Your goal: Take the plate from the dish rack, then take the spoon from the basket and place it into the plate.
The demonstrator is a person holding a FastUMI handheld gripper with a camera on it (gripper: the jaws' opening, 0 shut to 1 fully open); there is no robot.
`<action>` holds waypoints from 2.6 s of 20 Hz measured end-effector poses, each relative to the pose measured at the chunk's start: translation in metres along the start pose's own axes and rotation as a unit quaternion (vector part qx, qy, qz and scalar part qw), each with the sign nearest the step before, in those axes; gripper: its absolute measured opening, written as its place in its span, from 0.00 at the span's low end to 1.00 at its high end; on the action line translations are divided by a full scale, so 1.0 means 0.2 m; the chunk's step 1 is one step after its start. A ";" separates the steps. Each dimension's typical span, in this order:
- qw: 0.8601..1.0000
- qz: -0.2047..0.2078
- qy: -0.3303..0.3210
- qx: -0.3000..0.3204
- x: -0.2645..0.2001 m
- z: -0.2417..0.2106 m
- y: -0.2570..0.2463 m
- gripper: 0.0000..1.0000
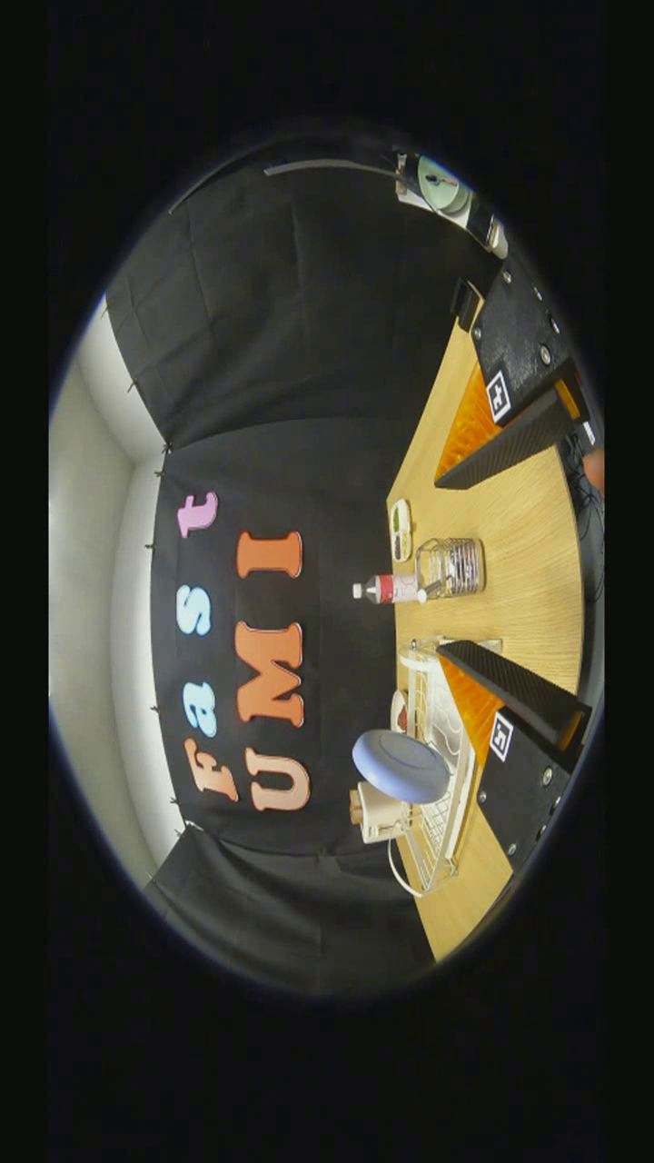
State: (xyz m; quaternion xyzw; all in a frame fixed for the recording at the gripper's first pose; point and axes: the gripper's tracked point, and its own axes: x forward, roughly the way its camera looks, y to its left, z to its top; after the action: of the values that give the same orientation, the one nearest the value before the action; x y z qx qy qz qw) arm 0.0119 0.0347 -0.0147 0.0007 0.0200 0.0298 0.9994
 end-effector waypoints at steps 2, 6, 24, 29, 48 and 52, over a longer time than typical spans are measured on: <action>1.000 0.010 -0.002 -0.002 0.03 0.03 0.06 0.99; 0.999 0.040 -0.004 -0.005 0.14 0.12 0.25 0.99; 0.990 0.117 0.076 -0.011 0.77 0.17 1.15 1.00; 0.986 0.084 0.139 -0.018 0.88 -0.02 1.14 1.00; 0.980 0.000 0.194 -0.043 0.93 -0.07 1.21 0.27; 0.982 -0.010 0.181 -0.060 0.93 -0.03 1.23 0.24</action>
State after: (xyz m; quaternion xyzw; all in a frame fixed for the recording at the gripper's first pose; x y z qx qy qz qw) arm 0.1822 0.2910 -0.0285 -0.0650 0.1992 0.0205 0.9776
